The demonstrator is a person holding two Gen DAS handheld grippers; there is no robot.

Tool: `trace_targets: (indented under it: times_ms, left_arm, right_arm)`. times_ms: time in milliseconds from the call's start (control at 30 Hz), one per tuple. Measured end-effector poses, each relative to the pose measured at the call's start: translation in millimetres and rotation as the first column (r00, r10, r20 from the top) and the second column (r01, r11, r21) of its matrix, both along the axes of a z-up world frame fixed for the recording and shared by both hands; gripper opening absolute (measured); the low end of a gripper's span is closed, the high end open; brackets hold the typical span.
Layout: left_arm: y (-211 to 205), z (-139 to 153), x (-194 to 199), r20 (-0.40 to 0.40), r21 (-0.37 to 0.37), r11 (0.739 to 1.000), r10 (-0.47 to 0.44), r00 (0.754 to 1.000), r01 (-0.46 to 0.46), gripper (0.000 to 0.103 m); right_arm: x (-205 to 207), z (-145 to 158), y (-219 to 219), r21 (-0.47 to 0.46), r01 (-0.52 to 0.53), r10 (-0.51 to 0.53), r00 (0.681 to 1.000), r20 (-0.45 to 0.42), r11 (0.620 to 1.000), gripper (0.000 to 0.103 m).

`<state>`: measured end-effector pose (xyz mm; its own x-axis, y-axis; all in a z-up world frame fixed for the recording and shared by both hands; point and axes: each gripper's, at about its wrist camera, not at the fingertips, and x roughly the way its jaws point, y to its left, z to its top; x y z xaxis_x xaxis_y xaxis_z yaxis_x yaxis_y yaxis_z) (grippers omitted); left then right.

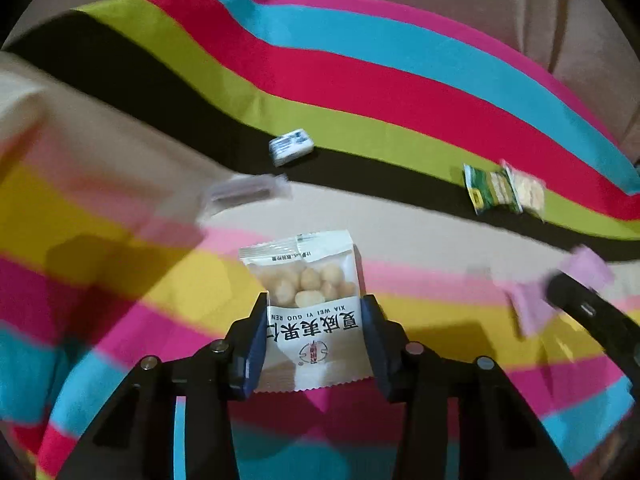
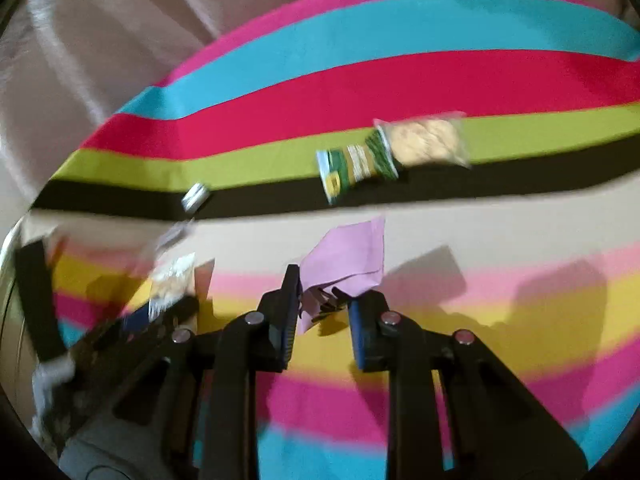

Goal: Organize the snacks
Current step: 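Grasp the white nut packet with the left tool while the right tool grasps the pink wrapped sweet, then lift both held snacks and carry them over the white bin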

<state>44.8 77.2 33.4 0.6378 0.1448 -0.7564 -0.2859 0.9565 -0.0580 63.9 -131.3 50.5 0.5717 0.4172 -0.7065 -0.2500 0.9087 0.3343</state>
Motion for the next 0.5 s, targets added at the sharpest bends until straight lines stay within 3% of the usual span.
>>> trace_targets:
  times_ms: [167,267,500]
  left_arm:
    - [-15,32,-69,0.127,0.016,1.0,-0.001,0.992,-0.001,0.044]
    - [-33,63,-95,0.226,0.028,0.999,-0.028,0.974,0.022,0.044]
    - [-74,142,-181,0.454,0.076,0.994,-0.102,0.885,0.075,0.044]
  right_arm:
    - [-84,27,-41,-0.001,0.055,-0.055,0.993,0.104,0.998,0.026]
    - [-119,53,-55,-0.001,0.087,-0.086,0.982,0.169,0.996,0.026]
    - [-213,132,-86,-0.021,0.151,-0.132,0.917,0.377,0.988,0.026]
